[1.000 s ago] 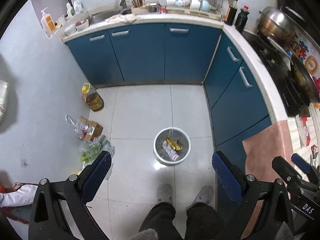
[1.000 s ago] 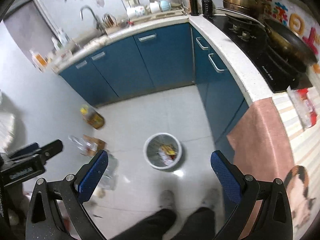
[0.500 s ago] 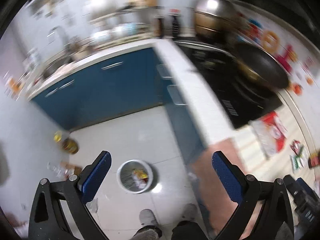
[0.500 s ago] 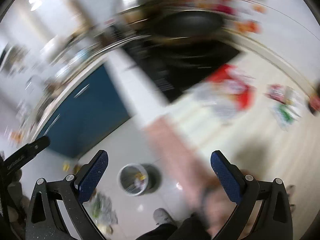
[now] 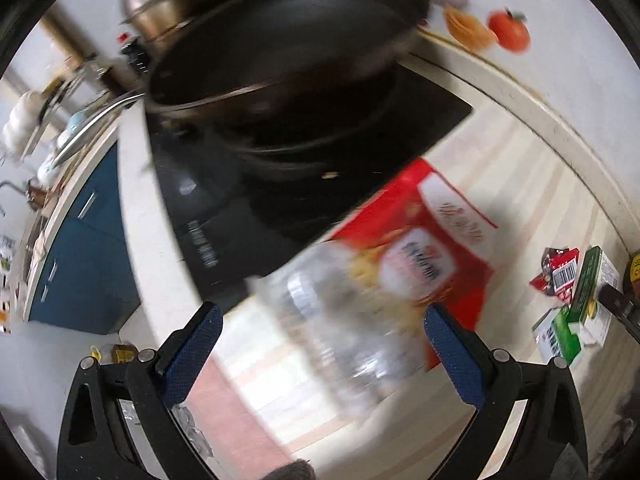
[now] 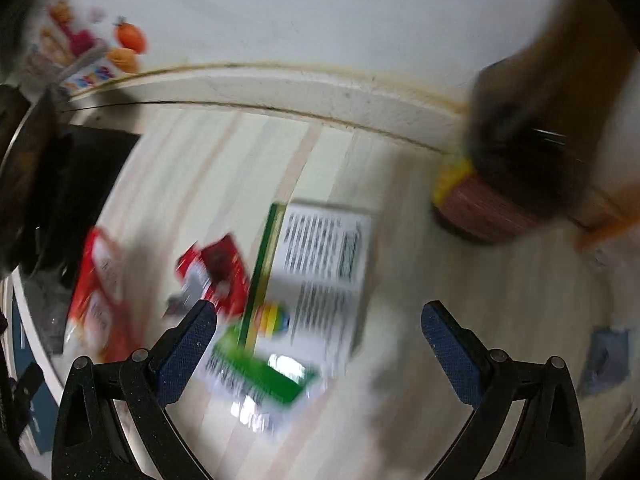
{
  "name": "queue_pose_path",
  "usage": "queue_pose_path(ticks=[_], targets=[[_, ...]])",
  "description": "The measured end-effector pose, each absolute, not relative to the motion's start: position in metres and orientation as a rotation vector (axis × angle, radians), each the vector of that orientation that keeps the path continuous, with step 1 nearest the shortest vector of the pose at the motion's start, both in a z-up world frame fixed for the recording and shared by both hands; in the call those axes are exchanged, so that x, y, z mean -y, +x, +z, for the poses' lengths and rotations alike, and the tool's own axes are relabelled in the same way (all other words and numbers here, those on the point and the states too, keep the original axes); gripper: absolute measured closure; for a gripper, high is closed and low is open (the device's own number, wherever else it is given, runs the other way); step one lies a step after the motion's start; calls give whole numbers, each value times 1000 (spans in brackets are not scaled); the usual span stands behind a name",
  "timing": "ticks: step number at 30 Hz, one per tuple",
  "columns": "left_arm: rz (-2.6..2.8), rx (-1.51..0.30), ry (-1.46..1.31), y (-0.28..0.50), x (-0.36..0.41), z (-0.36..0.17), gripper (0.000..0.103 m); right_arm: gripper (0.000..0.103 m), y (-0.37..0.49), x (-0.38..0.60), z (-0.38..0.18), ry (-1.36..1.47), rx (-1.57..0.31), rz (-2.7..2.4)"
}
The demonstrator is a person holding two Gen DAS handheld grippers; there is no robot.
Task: Collect trash
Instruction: 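Grasp the white-green medicine box with the right tool while the left tool grasps the red wrapper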
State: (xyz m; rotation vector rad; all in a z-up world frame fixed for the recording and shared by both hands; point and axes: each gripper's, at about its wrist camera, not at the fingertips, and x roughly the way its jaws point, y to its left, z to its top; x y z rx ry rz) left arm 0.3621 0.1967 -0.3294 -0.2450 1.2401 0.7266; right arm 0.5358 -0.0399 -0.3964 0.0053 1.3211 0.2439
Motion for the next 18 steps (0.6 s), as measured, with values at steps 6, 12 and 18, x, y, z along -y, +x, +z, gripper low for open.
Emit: queue_pose_path(ticks=[6,12,18], targets=[[649,-1294,-251,405,-176,-350,0,31,548,22,-425,-54,-1325,228],[478,-1303,-264,438,-138,-353,0,34,516,50,-414,-40,-1265,238],[293,-1371,-296,473,-94,-374,1,34,478,101,-411,0,-1250,170]])
